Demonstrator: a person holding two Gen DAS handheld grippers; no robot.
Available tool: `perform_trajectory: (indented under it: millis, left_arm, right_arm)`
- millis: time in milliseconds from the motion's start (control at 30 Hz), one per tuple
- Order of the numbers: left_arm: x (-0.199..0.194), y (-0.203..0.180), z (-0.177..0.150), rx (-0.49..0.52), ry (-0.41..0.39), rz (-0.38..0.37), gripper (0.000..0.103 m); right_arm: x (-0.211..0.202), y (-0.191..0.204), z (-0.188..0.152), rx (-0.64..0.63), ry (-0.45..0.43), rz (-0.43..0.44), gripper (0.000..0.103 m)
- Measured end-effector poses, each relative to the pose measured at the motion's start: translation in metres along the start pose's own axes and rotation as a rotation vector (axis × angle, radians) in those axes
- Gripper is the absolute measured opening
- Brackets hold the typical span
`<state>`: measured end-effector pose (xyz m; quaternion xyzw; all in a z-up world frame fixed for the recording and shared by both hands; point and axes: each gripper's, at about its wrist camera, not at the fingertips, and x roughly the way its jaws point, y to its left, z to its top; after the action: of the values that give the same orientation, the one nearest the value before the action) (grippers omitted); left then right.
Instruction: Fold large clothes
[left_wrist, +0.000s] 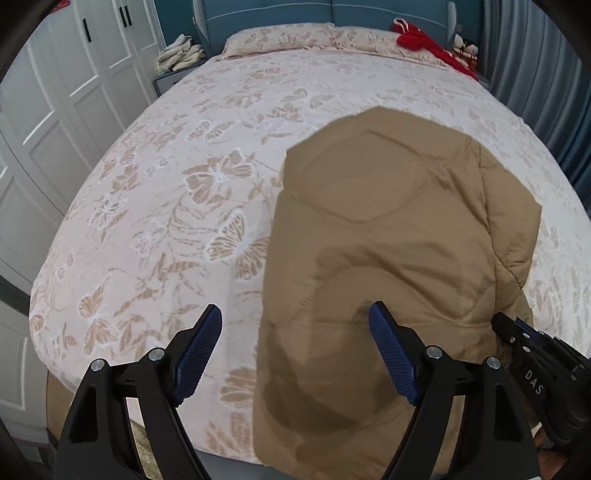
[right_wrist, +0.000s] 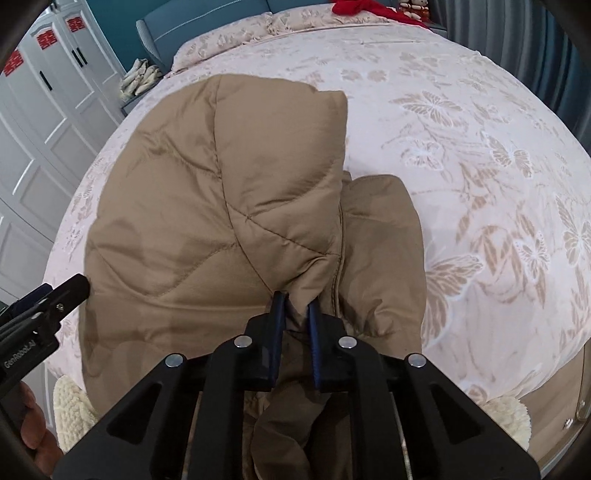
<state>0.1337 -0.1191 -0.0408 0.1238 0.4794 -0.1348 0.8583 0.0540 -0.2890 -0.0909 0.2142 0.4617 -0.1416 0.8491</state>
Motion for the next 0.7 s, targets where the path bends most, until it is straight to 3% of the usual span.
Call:
perform_trajectory:
  millis: [267,467,700]
  left_arm:
    - [0.023,-0.018,-0.008,0.058,-0.012,0.059,0.082]
    - [0.042,-0.02,-0.011,0.047,0.018,0.045,0.084]
    - [0.058,-0.031,-0.017,0.081,0.006,0.084,0.086]
  right_arm:
    - [0.027,0.015,-0.006,-0.112,0.017,-0.112,0.014]
    - [0.043,0.013,-0.009,-0.132,0.036,-0.133,0.015]
    - [0.055,0.014,-0.011,-0.168,0.046,-0.16,0.015]
